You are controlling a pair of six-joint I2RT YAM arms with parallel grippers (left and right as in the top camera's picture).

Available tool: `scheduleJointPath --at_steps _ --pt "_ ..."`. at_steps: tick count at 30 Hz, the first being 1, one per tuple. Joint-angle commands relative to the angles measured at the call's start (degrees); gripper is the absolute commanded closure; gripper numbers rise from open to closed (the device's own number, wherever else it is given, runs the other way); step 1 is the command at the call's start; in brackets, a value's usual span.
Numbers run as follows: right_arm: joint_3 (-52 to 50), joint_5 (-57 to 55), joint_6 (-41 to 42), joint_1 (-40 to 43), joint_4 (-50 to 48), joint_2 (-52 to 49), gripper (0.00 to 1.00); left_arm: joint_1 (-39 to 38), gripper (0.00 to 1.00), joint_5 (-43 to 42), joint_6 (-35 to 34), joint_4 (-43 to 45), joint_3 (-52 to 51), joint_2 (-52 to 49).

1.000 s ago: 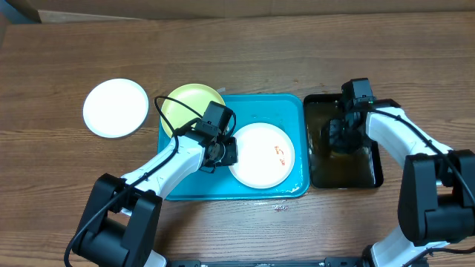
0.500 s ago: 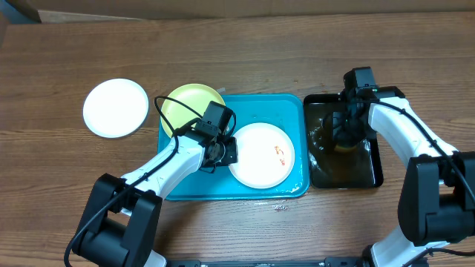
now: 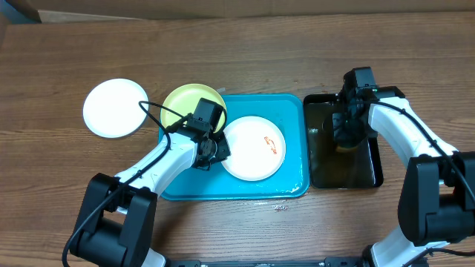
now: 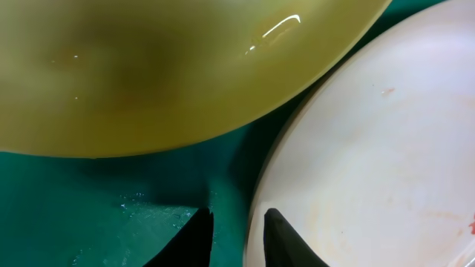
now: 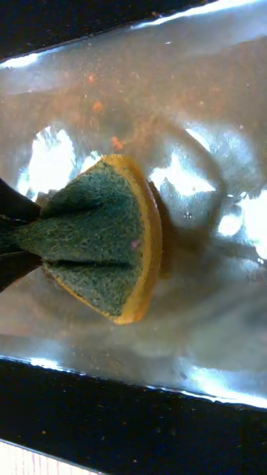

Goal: Clean dirty plates on tray and stack at the side
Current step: 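Carry the sponge left onto the white plate held by the left gripper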

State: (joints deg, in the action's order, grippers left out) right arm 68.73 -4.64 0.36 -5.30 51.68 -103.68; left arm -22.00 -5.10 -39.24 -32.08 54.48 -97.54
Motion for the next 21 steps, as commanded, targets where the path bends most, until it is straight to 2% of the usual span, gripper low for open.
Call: scheduleJointPath --at_steps 1,5,14,16,17,20,21 --pt "3.8 0.2 -0.9 0.0 0.6 0.3 0.96 0.2 0.79 0.6 -1.0 -0.2 0.8 -0.6" --pt "8.5 0.2 -0.8 -0.2 5.4 0.3 0.96 0.1 0.96 0.6 -1.0 -0.6 0.8 -0.6" --pt "10.1 1.1 5.9 -0.7 8.8 0.3 0.96 -0.2 0.96 -1.1 -1.1 -1.0 0.8 -0.6" --pt "10.1 0.9 9.1 -0.7 8.3 0.3 0.96 -0.2 0.96 -1.1 -1.1 -1.0 0.8 -0.6" --pt "10.1 0.9 13.2 -0.7 7.4 0.3 0.96 -0.2 0.96 -1.1 -1.1 -1.0 0.8 -0.6" --pt "10.1 -1.8 11.6 -0.7 7.0 0.3 0.96 -0.2 0.96 -1.1 -1.0 -1.0 0.8 -0.6" --pt "10.1 -1.6 13.5 -0.7 6.0 0.3 0.96 -0.2 0.96 -1.1 -1.0 -1.0 0.8 -0.6"
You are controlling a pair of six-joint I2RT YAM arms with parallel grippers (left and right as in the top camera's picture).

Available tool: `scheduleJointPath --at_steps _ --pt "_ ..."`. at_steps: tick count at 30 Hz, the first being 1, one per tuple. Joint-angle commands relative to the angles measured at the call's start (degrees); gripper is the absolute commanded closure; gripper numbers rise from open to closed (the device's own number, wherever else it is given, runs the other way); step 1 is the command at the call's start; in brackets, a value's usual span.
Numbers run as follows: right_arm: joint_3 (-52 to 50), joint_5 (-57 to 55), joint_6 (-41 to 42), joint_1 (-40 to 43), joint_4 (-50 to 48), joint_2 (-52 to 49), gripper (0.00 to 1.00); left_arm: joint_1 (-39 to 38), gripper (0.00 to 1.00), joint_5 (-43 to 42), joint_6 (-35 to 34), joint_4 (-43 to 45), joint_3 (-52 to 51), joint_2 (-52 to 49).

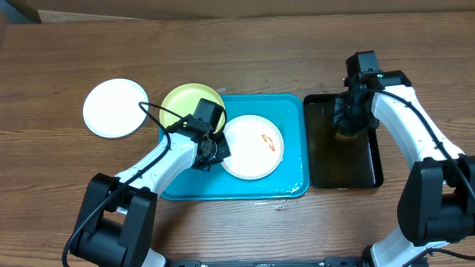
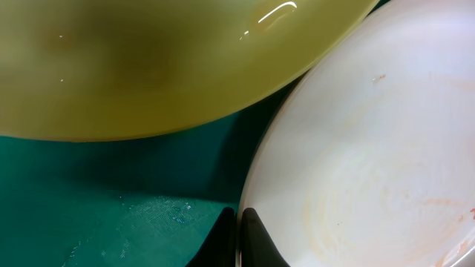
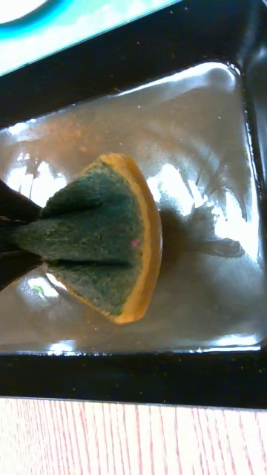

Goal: Clean dirty plates on tray and stack at the side
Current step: 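Carry the sponge left onto the white plate held by the left gripper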

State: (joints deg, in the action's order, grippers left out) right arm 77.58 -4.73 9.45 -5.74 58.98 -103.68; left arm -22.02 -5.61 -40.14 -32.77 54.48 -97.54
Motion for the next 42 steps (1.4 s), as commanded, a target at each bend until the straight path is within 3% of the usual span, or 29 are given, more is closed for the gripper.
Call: scheduleJointPath --at_steps 1,7,9,11,12,14,22,31,42 --pt "1.2 0.5 4.3 -0.3 -1.9 0.3 0.96 -0.2 0.96 -0.6 -0.2 -0.3 0.8 -0.6" --pt "1.2 3.1 2.1 -0.3 -0.9 0.2 0.96 -0.2 0.96 -0.6 -0.1 -0.4 0.8 -0.6" --pt "1.2 5.6 7.3 -0.3 -1.4 0.2 0.96 -0.2 0.96 -0.6 -0.1 -0.4 0.7 -0.6" --pt "1.1 11.0 2.1 -0.7 -1.4 0.0 0.96 -0.2 0.96 -0.6 -0.1 -0.4 0.7 -0.6" --pt "1.1 8.6 1.2 -0.8 -0.6 0.0 0.96 -0.2 0.96 -0.6 -0.1 -0.4 0.7 -0.6" --pt "1.1 4.6 8.3 -0.8 -0.3 0.0 0.96 -0.2 0.96 -0.6 -0.1 -0.4 0.7 -0.6" --pt "2.4 7.5 3.4 -1.4 -2.7 0.1 0.96 -0.2 0.96 -0.6 0.3 -0.4 0.7 -0.6" --pt "9.2 9.7 -2.8 -12.2 -0.7 0.1 0.96 -0.2 0.96 -0.9 0.3 -0.1 0.7 -0.6" --pt "5.4 -16.0 -4.0 -30.6 -6.3 -1.7 0.96 -0.2 0.96 -0.9 0.7 -0.4 0.7 -0.6"
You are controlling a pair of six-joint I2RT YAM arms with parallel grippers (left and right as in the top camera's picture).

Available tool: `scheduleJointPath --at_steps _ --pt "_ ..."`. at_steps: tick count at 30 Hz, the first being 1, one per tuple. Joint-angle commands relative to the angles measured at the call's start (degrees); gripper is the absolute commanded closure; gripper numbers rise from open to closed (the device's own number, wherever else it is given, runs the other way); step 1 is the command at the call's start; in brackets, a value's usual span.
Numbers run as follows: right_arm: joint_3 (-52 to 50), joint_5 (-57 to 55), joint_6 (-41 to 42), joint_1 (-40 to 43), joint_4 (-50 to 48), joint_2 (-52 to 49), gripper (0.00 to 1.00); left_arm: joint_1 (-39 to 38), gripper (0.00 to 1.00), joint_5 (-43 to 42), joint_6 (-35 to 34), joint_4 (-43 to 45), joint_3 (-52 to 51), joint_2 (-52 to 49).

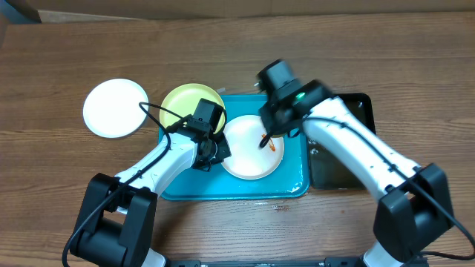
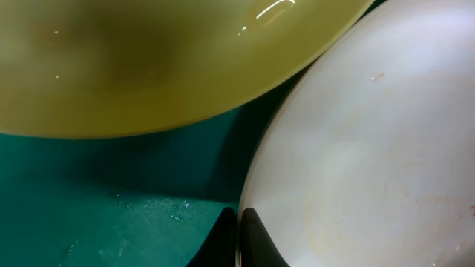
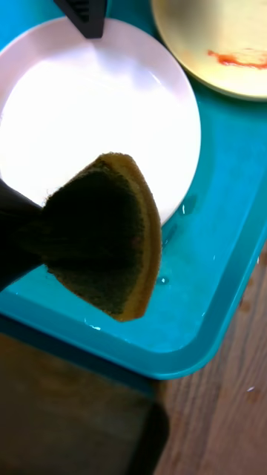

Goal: Clean dirty plates on tray and stack at the side
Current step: 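Carry the sponge left onto the white plate held by the left gripper, then scrub the white plate with the sponge while the left gripper holds it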

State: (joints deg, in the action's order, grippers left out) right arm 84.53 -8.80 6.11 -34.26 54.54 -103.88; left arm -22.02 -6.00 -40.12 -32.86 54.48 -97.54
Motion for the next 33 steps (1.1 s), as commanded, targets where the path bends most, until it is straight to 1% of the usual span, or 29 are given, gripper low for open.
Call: scheduleJointPath --at_steps 1,6,10,15,18,21,30,33 --pt "-2.2 -13.7 -0.6 -2.9 -2.8 -1.9 0.96 -0.2 0.96 -0.5 0.7 -0.3 0.7 -0.6" --pt "-5.6 -18.0 -0.7 -4.2 -7.3 -4.2 0.96 -0.2 0.96 -0.5 0.7 -0.5 0.7 -0.6" --pt "-7.4 -18.1 -2.6 -4.2 -9.8 -5.6 0.96 -0.2 0.96 -0.4 1.2 -0.7 0.7 -0.6" --pt "-7.4 -17.8 -2.8 -4.2 -10.1 -9.3 0.96 -0.2 0.96 -0.5 1.1 -0.5 0.8 -0.6" --pt "-7.4 -13.4 -2.8 -4.2 -10.4 -11.5 0.96 -0.2 0.96 -0.5 1.1 -0.5 0.8 -0.6" --pt "-7.4 -11.6 -2.7 -4.2 -10.4 -12.9 0.96 -0.2 0.96 -0.5 1.1 -0.6 0.7 -0.6" --pt "-7.4 -1.6 -2.8 -4.2 -8.4 -13.1 0.96 -0.2 0.96 -0.5 1.1 -0.5 0.7 -0.6" --pt "-7.4 -0.7 -2.8 -4.5 -7.6 -13.1 0.96 -0.2 0.96 -0.5 1.1 -0.5 0.8 -0.6"
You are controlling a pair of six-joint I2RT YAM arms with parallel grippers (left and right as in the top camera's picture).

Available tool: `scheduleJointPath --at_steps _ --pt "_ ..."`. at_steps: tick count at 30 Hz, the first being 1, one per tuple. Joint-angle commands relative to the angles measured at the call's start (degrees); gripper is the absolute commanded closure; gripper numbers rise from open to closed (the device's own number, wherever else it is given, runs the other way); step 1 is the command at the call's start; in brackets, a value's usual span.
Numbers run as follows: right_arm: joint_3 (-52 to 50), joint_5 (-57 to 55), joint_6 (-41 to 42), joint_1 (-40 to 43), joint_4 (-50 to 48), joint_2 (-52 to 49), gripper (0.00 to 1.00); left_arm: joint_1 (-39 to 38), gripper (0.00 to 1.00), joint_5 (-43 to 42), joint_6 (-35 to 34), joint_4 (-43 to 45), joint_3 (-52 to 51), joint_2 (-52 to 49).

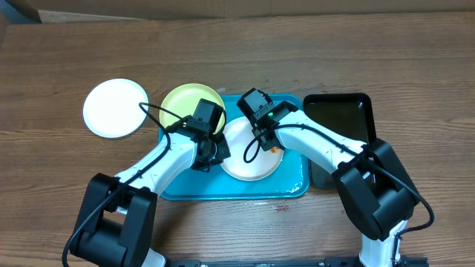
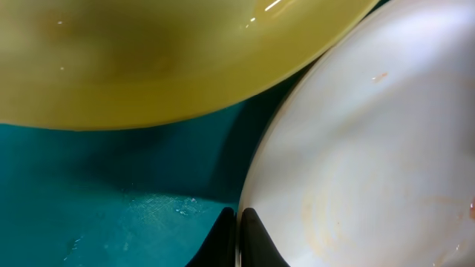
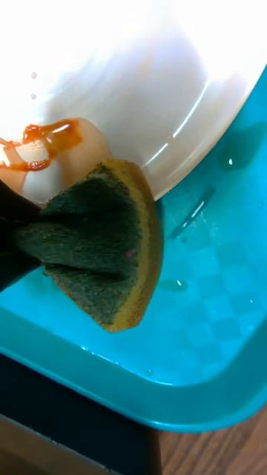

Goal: Clean dirty plates on tray and stack at the side
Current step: 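Scrub the white plate with the sponge while the left gripper holds it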

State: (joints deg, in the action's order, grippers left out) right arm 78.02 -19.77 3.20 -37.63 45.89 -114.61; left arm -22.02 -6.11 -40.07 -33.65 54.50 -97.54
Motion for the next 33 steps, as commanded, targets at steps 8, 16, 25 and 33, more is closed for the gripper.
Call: scheduleJointPath --at_steps 8,16,25,33 --pt "5.7 -4.9 0.2 -1.6 5.7 0.2 0.96 -0.2 0.96 -0.3 1.1 0.5 0.7 -0.6" --pt "11.4 0.1 2.9 3.1 11.8 8.9 0.96 -0.2 0.96 -0.3 1.4 0.5 0.7 -0.6" --pt "11.2 27.4 -2.4 11.8 14.9 12.8 0.96 -0.2 0.96 -0.3 1.3 0.7 0.7 -0.6" --pt "9.4 33.5 -5.0 11.3 12.7 12.8 0.96 -0.2 0.96 -0.6 1.3 0.8 0.7 -0.6"
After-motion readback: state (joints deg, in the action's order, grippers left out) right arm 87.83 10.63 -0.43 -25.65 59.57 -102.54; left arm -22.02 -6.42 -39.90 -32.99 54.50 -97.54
